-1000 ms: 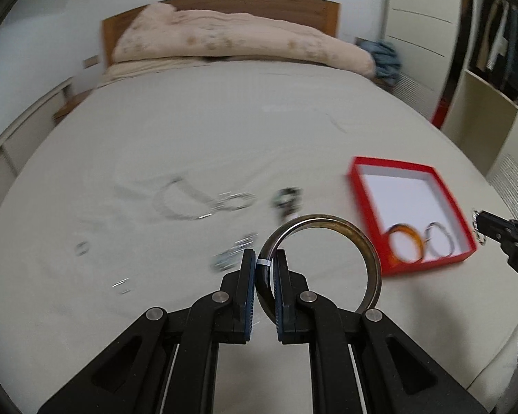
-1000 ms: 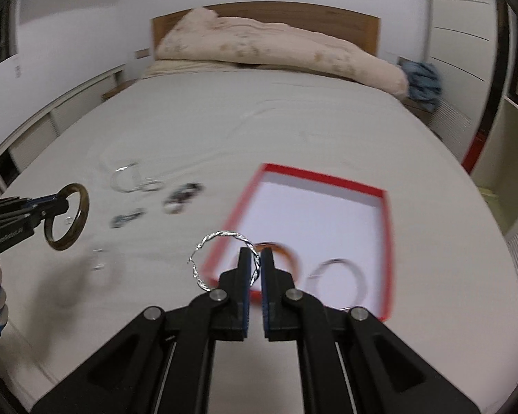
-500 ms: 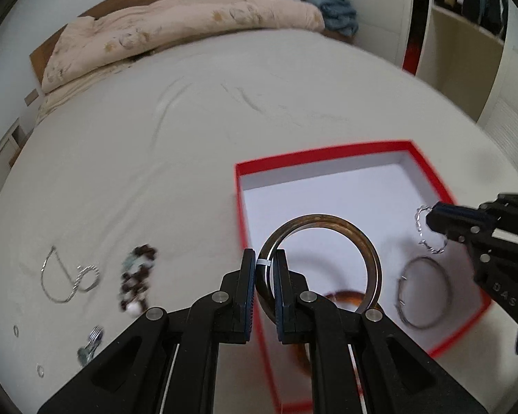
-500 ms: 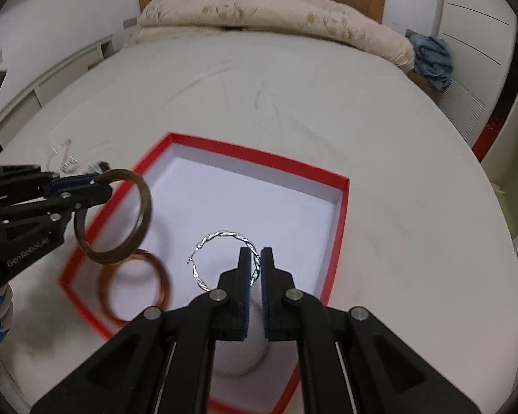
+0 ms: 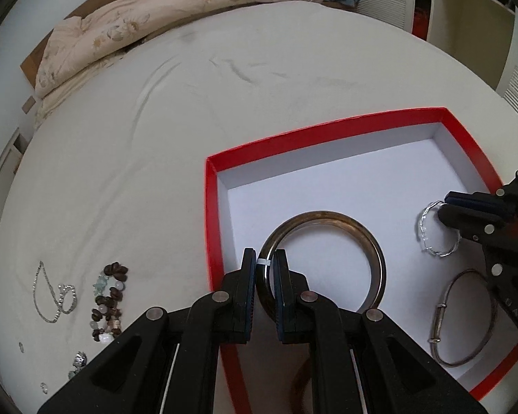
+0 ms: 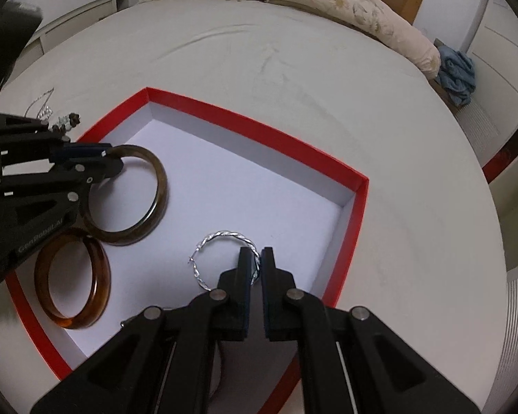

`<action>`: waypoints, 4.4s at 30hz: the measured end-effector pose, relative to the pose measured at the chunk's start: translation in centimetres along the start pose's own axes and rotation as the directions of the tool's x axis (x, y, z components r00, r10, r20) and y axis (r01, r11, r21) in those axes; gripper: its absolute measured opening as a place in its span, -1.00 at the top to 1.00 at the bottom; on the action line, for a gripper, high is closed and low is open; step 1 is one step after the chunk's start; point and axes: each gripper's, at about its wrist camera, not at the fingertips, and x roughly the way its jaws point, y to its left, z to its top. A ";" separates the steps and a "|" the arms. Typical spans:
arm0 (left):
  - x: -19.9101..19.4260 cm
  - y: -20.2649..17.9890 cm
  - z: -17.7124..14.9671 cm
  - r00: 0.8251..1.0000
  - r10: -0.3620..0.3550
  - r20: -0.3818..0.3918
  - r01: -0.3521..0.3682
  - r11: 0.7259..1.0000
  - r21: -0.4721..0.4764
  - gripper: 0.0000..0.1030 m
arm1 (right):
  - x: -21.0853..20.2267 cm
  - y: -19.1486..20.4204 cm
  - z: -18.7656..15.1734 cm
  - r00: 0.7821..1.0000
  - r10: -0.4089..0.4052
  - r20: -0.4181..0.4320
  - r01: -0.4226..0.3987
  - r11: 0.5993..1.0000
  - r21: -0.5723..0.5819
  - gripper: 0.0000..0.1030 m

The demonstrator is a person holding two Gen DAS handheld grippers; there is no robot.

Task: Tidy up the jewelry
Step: 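Carry both pieces into the red box and open both tools, then withdraw both tools from the box toward the remaining jewelry, then grasp a small silver ring with the left tool while the right tool grasps a twisted silver hoop, then place the ring and hoop into the red box and open both tools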

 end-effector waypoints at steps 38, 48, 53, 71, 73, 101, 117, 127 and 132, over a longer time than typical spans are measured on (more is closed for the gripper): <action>-30.8 15.1 -18.5 0.956 0.132 0.261 -0.063 0.964 -0.259 0.26 | -26.0 13.9 -7.6 0.960 0.086 0.265 -0.143 0.969 0.203 0.42; -37.0 18.5 -27.0 0.933 0.226 0.279 -0.122 0.931 -0.345 0.08 | -31.2 21.6 -10.0 0.941 0.122 0.317 -0.180 0.971 0.159 0.41; -39.1 21.0 -30.3 0.924 0.263 0.277 -0.141 0.909 -0.392 0.08 | -33.3 24.3 -10.9 0.926 0.139 0.352 -0.194 0.972 0.128 0.41; -29.4 28.3 -34.5 0.961 0.235 0.144 -0.125 0.837 -0.533 0.04 | -25.8 28.3 -7.8 0.914 0.267 0.305 -0.306 0.948 0.088 0.41; -26.7 28.7 -34.1 0.970 0.204 0.129 -0.106 0.839 -0.533 0.03 | -23.2 29.2 -6.8 0.917 0.286 0.276 -0.319 0.945 0.079 0.41; -6.9 31.1 -24.3 0.994 0.066 0.085 -0.020 0.892 -0.453 0.39 | -3.2 33.9 0.2 0.937 0.315 0.148 -0.313 0.949 -0.037 0.23; -10.6 28.3 -22.9 0.993 0.030 0.112 0.020 0.905 -0.426 0.63 | -6.9 29.8 -0.1 0.914 0.338 0.223 -0.354 0.934 0.036 0.32; -13.5 18.7 -16.3 0.971 -0.125 0.203 0.184 0.934 -0.306 0.63 | -12.3 20.3 -1.8 0.925 0.211 0.317 -0.264 0.955 0.136 0.32; -13.6 11.6 -12.6 0.949 -0.227 0.219 0.271 0.942 -0.196 0.63 | -12.0 13.5 -3.6 0.950 0.119 0.289 -0.185 0.959 0.213 0.32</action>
